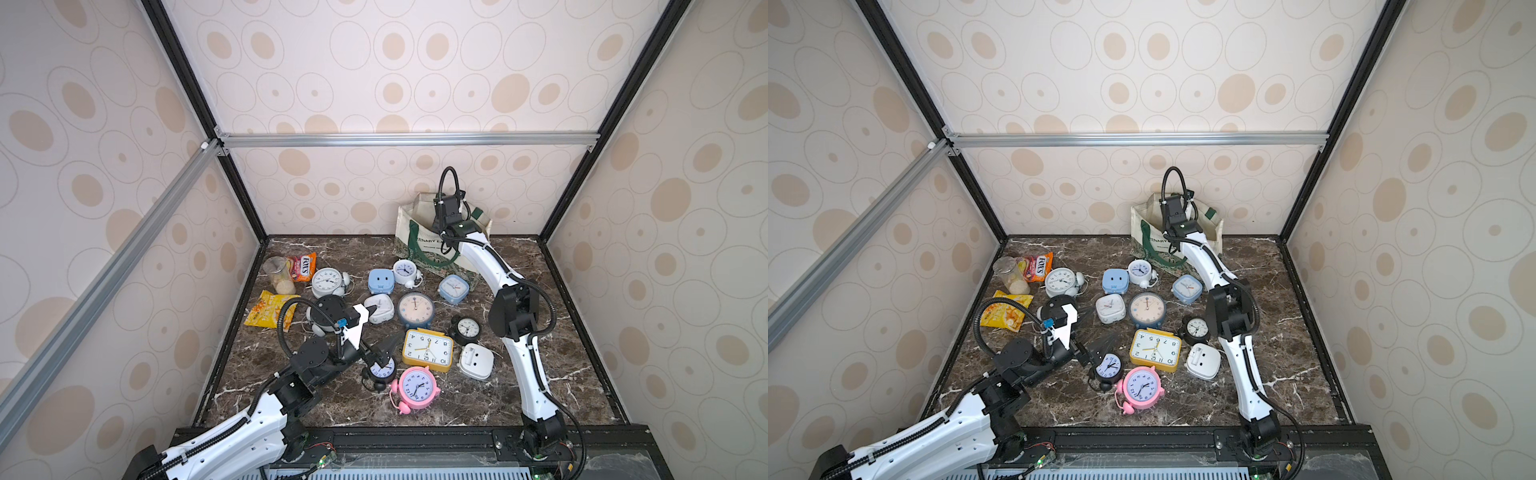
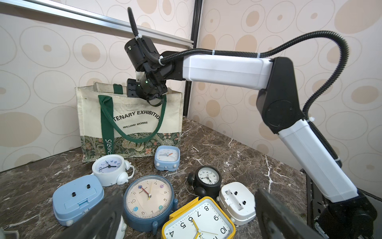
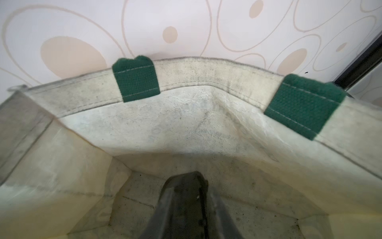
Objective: Put the alarm clock into the canvas bag
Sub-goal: Place the alarm at the canvas bag, then pick up the alarm from the center of the board.
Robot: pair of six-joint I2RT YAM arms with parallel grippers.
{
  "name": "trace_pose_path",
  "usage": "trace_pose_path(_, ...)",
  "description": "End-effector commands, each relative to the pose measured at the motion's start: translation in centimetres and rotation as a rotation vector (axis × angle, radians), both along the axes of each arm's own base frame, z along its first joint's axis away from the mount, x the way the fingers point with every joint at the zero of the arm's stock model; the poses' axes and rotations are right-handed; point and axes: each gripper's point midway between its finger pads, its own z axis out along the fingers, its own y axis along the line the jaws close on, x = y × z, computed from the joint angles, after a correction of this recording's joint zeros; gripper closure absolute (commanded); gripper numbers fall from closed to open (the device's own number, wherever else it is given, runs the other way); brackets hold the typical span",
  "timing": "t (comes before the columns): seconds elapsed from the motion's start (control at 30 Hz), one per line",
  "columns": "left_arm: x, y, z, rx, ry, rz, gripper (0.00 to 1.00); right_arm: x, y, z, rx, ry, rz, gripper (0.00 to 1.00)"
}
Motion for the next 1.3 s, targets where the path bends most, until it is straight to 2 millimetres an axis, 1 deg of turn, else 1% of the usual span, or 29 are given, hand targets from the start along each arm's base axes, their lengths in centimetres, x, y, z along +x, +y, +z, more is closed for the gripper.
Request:
trace_pose_path(0.0, 0.7, 1.0, 1.7, -0.001, -0.024, 0.080, 0.02, -1.1, -0.7, 2.8, 0.027, -0.047, -0.003, 0.61)
trace_pose_path(0.1, 1.5, 2.2, 1.7, 0.007, -0.002, 0.159, 0.02, -2.2, -0.5, 4.5, 0.042, -0.076, 0.031, 0.60)
trace_pose_path(0.23, 2.8, 4.6, 1.0, 0.036, 0.062, 0.313, 0.02, -4.1, 0.5, 6.9, 0.040, -0.122, 0.107, 0.46)
trace_pose_path(0.27, 3.0, 5.2, 0.1, 0.069, 0.099, 0.350, 0.01, -4.5, 0.8, 7.6, 0.033, -0.140, 0.122, 0.42)
trace_pose_path(0.33, 3.5, 6.3, -0.6, 0.100, 0.155, 0.414, 0.02, -5.8, 1.3, 8.9, 0.023, -0.174, 0.156, 0.33)
trace_pose_path(0.37, 3.6, 6.6, -0.8, 0.103, 0.178, 0.434, 0.02, -6.3, 1.4, 9.3, 0.023, -0.186, 0.168, 0.30)
trace_pose_path(0.4, 3.8, 7.2, -1.3, 0.107, 0.216, 0.468, 0.02, -6.9, 1.5, 10.2, 0.031, -0.202, 0.187, 0.27)
trace_pose_path(0.57, 4.3, 10.3, -3.5, 0.073, 0.402, 0.623, 0.02, -9.8, 2.6, 12.5, 0.019, -0.231, 0.272, 0.20)
trace_pose_path(0.67, 4.5, 12.5, -4.8, 0.031, 0.519, 0.717, 0.02, -12.1, 4.4, 12.9, -0.029, -0.206, 0.349, 0.17)
trace_pose_path(0.77, 4.9, 15.2, -6.6, -0.012, 0.647, 0.810, 0.02, -15.3, 6.5, 12.0, -0.048, -0.161, 0.439, 0.17)
trace_pose_path(0.93, 5.8, 19.2, -10.5, -0.054, 0.819, 0.911, 0.06, -20.6, 9.9, 8.4, 0.045, -0.053, 0.607, 0.18)
trace_pose_path(1.0, 6.2, 21.0, -12.1, -0.085, 0.892, 0.960, 0.08, -22.8, 12.0, 6.8, 0.078, -0.012, 0.696, 0.18)
trace_pose_path(1.03, 6.5, 21.5, -12.6, -0.108, 0.912, 0.962, 0.09, -23.8, 13.2, 6.2, 0.078, 0.003, 0.743, 0.18)
trace_pose_path(1.1, 7.1, 23.0, -13.9, -0.167, 0.948, 0.994, 0.12, -25.9, 16.0, 4.5, 0.093, 0.058, 0.854, 0.17)
trace_pose_path(1.17, 7.6, 23.9, -15.3, -0.235, 0.994, 0.981, 0.19, -27.2, 18.4, 2.6, 0.123, 0.133, 0.940, 0.19)
trace_pose_path(1.27, 7.9, 25.4, -16.8, -0.306, 1.021, 1.016, 0.20, -28.2, 20.8, -0.1, 0.163, 0.215, 1.005, 0.21)
